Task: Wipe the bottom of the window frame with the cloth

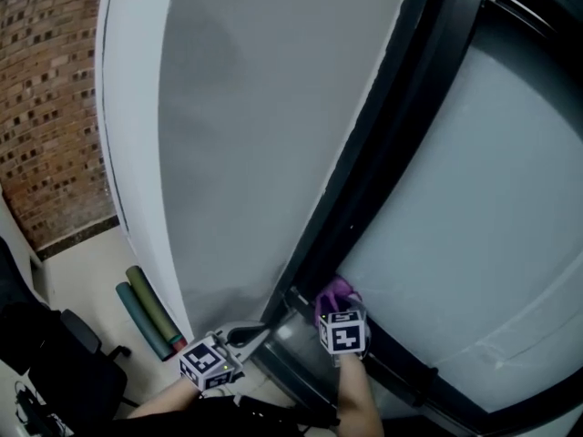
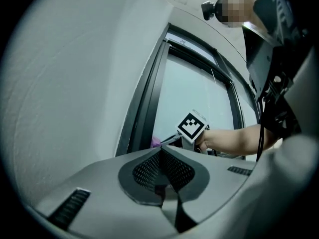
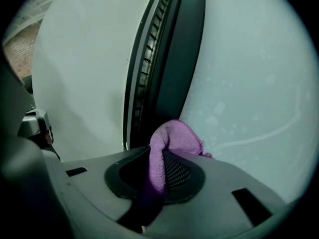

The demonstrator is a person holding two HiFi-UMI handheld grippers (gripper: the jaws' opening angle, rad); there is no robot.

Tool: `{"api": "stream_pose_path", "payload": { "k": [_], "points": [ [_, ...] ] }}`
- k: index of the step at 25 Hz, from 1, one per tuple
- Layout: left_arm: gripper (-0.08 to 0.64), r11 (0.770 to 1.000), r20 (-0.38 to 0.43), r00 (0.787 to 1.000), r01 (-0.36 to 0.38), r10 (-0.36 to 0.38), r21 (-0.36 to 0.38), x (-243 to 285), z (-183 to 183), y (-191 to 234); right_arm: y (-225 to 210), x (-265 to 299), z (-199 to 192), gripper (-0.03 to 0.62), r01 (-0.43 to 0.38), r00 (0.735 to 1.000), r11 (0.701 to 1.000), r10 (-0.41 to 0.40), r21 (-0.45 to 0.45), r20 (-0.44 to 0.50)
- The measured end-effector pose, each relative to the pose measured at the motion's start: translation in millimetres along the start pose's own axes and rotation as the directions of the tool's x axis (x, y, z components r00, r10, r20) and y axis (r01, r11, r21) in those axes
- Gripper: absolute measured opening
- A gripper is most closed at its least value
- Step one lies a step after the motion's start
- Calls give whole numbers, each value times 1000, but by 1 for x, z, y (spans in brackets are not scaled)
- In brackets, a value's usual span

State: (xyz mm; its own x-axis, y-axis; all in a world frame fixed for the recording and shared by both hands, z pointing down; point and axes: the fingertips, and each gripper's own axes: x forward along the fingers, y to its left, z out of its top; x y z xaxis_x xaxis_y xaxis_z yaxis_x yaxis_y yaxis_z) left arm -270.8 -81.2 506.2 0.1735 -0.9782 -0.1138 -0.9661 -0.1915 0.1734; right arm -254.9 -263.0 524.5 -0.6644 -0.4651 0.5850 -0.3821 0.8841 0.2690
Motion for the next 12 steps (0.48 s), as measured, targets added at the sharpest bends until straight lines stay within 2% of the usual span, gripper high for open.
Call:
{"api": "stream_pose_path", "payload": {
  "k": [5,12],
  "points": [
    [2,1000,-14,999,31,-31,5,7,1,-6,-7,-14,0,75,23,999,1000,-23,5,27],
    [2,997,-23,997,78,-78,3,17,0,-17,-21,-29,-21,75,49,999,997,-50,61,16]
  ]
}}
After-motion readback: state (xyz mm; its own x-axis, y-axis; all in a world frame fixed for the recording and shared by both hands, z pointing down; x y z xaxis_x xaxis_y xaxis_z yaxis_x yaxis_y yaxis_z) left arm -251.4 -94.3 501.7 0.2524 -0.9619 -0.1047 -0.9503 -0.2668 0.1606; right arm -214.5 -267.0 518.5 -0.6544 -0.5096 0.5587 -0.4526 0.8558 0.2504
